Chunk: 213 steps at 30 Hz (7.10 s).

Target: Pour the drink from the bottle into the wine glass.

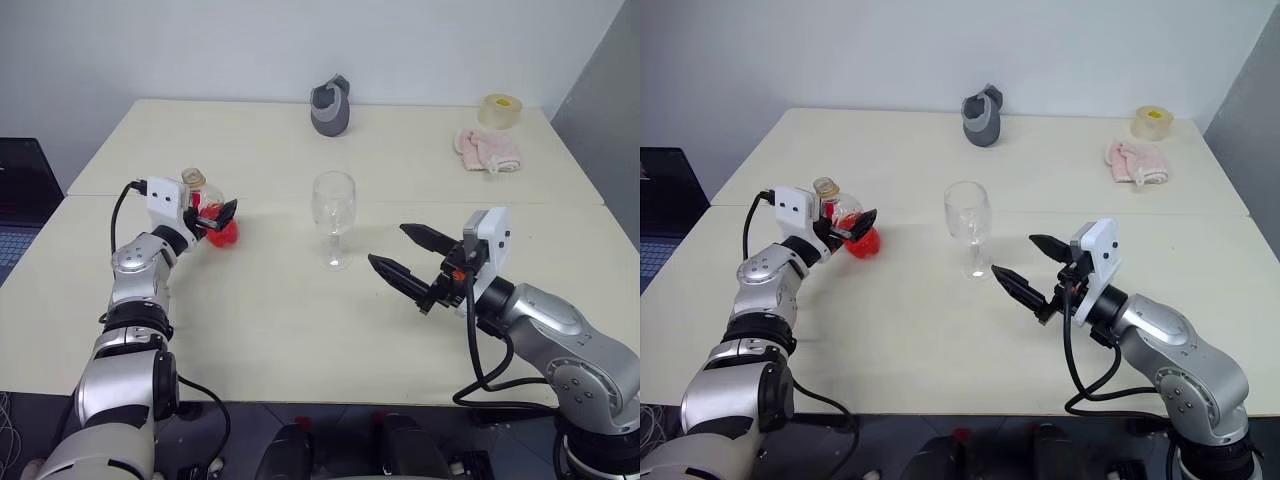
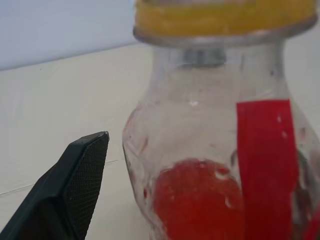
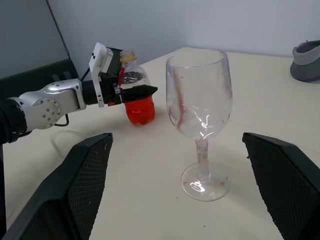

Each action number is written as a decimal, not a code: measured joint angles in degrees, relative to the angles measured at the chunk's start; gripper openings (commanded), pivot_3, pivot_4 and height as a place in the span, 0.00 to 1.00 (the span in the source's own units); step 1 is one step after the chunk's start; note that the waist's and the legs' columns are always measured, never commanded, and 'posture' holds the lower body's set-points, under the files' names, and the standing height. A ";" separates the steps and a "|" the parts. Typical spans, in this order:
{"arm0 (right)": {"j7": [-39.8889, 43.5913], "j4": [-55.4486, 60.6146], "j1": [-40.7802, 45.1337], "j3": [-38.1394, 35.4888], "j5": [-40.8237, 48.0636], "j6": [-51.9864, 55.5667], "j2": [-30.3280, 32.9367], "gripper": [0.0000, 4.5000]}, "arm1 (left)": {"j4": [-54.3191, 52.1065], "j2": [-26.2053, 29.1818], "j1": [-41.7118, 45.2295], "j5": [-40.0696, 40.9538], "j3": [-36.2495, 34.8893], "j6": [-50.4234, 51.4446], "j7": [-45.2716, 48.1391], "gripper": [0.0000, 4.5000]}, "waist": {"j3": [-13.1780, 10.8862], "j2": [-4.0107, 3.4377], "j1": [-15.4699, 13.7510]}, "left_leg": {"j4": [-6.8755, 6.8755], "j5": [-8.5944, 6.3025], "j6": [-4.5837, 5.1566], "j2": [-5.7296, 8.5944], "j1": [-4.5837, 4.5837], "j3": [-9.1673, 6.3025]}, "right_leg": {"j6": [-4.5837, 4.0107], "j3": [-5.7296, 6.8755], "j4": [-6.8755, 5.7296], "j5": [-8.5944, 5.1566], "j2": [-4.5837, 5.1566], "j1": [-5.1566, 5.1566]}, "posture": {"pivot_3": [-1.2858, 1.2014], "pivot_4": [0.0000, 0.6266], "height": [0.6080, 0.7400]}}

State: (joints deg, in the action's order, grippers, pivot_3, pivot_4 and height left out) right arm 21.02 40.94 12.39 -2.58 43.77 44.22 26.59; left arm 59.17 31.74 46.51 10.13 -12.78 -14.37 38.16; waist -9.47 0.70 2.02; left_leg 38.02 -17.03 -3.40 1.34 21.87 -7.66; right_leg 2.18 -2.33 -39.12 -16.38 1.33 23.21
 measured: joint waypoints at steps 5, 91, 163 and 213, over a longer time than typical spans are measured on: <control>-0.04 0.00 0.00 0.00 -0.14 -0.04 0.00 1.00 | 0.99 -0.07 0.33 -0.03 -0.01 -0.11 0.43 0.52 | 0.00 0.00 0.03 | 0.00 -0.01 0.01 0.00 0.00 0.00 | 0.00 0.00 -0.01 0.00 -0.01 0.01 | 0.52 0.24 1.00; 0.27 -9.92 17.15 6.25 -13.44 -1.86 -6.04 1.00 | 10.98 4.69 33.33 -37.33 30.68 -39.55 0.61 0.29 | -0.01 0.04 1.62 | 0.06 0.03 -0.02 0.08 0.15 0.03 | 0.01 -0.02 -0.14 0.00 -0.02 0.18 | 0.52 0.24 1.00; 4.00 -13.99 16.32 7.18 -16.07 -5.15 -6.85 1.00 | 14.66 8.65 41.57 -50.74 39.89 -47.44 -14.35 0.29 | -0.01 0.04 2.28 | 0.08 0.02 -0.01 0.09 0.15 0.08 | 0.03 -0.05 -0.38 -0.01 -0.02 0.31 | 0.52 0.24 1.00; 5.25 -13.24 16.49 5.91 -13.14 -6.42 -8.72 1.00 | 15.63 9.10 45.22 -55.13 43.82 -45.85 -21.30 0.29 | -0.01 0.04 2.62 | 0.08 0.03 -0.02 0.09 0.15 0.08 | 0.03 -0.04 -0.44 -0.01 -0.02 0.32 | 0.52 0.24 1.00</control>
State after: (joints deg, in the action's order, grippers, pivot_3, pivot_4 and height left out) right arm 26.27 27.69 28.88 3.34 30.63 37.80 17.87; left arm 74.79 40.84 91.73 -45.00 31.04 -60.22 16.86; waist -9.48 0.74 4.64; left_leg 38.09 -17.00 -3.42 1.43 22.01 -7.58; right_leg 2.21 -2.38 -39.56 -16.40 1.31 23.54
